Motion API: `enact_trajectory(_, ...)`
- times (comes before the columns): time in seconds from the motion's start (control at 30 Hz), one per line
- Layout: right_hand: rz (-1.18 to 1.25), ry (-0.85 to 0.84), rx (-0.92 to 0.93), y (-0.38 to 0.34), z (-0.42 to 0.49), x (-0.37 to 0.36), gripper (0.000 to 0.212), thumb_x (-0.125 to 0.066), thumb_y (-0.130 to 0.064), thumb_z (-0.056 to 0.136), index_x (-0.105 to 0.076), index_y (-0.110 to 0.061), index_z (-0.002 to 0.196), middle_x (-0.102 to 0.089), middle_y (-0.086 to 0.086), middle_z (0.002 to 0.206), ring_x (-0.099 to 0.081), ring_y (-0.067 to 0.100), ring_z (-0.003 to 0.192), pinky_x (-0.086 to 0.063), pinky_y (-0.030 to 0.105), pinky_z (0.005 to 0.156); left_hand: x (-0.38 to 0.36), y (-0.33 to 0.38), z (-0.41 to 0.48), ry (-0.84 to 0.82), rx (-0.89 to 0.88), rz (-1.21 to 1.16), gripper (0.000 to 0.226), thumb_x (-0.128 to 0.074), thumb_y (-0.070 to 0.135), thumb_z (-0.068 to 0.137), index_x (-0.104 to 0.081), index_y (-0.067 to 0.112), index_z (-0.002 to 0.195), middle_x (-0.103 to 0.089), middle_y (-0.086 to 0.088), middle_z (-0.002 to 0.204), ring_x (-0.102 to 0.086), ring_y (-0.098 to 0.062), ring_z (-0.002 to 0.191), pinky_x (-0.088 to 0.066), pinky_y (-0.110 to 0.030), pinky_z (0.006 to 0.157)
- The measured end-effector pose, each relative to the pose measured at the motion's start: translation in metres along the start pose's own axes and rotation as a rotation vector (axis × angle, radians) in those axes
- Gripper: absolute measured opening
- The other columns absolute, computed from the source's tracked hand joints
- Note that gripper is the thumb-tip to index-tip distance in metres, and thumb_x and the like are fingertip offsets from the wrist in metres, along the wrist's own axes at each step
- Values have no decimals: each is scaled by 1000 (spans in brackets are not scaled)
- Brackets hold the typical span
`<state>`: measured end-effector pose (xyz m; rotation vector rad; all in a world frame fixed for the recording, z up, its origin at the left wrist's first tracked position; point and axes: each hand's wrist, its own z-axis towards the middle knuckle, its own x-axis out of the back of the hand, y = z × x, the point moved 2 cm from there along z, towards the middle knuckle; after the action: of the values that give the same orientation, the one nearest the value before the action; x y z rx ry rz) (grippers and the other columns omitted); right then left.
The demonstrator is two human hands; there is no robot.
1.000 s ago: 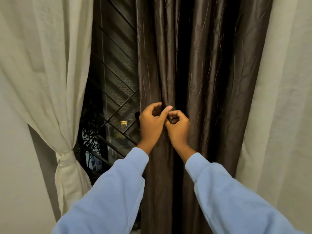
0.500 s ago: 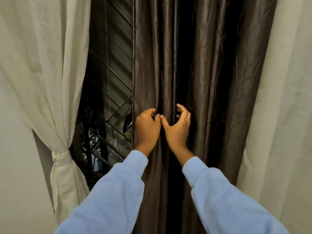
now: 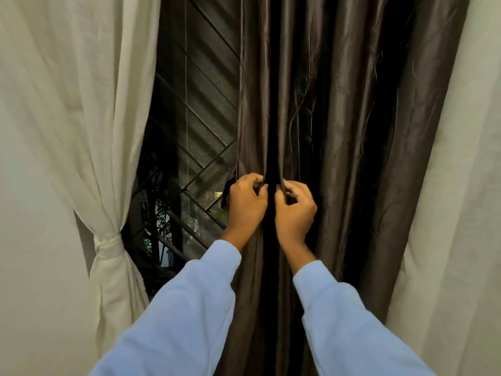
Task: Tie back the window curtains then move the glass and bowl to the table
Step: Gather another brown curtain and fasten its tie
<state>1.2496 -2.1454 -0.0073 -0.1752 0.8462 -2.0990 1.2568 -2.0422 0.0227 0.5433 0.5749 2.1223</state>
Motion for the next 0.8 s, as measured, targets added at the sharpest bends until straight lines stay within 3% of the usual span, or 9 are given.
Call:
enact_trajectory(0.13,12,-85,25,2,-16,-8,26,-63,0,89,-72,-6,113,-64,1,103,-61,9,92,-48,15,82,-3,7,-9,-25,-19,-59,10,-63,3,84,-72,4,88,-71,-6,81,-64,-11,72,-45,-14,65)
enact_trajectory(0.23,22,-124,-2,2,-24,-8,25,-59,-3,95,-68,-6,118,-58,-3,100,-57,1,87,-47,13,77,0,11,-20,-4,-69,-59,14,-59,0,87,-73,2,87,-71,-9,75,-62,-7,66,-44,-12,58)
enact_trajectory(0.33,80,-144,-65,2,-30,-5,18,-58,-7,98,-69,-4,112,-54,-10,92,-57,-4,80,-46,11,71,2,14,-25,-4,-53,-68,15,-58,3,90,-72,1,87,-71,-9,74,-62,-6,64,-45,-8,59)
enact_trajectory(0.4,108,-158,-104,2,-32,-3,15,-58,-9,98,-70,-2,102,-54,-6,83,-55,-3,72,-43,11,66,2,15,-24,-29,-31,-74,20,-57,4,91,-69,1,76,-67,-8,64,-60,-11,56,-44,-17,53)
enact_trajectory(0.5,119,-176,-135,4,-33,1,25,-57,-14,99,-69,5,88,-54,3,74,-50,-2,63,-41,12,60,2,18,-26,-62,-20,-73,26,-54,7,92,-63,3,68,-60,-3,57,-54,-9,51,-40,-19,49)
enact_trajectory(0.63,103,-194,-203,5,-33,6,27,-51,-4,101,-59,18,87,-49,4,73,-47,-3,61,-39,11,57,2,23,-31,-61,-79,-55,20,-58,17,92,-73,3,93,-69,-6,68,-61,-8,59,-48,-22,55)
enact_trajectory(0.7,39,-244,-158,3,-35,11,19,-52,-3,99,-64,9,90,-55,6,79,-49,3,68,-40,17,61,1,27,-33,-59,-91,-42,23,-64,20,90,-73,2,100,-71,-8,73,-63,-9,62,-49,-20,58)
enact_trajectory(0.8,-42,-337,-78,-2,-33,16,17,-55,-10,100,-72,-7,100,-59,4,82,-52,6,69,-43,19,62,3,28,-32,-23,-65,-23,21,-65,14,87,-72,3,104,-74,-10,91,-69,-15,83,-48,-14,74)
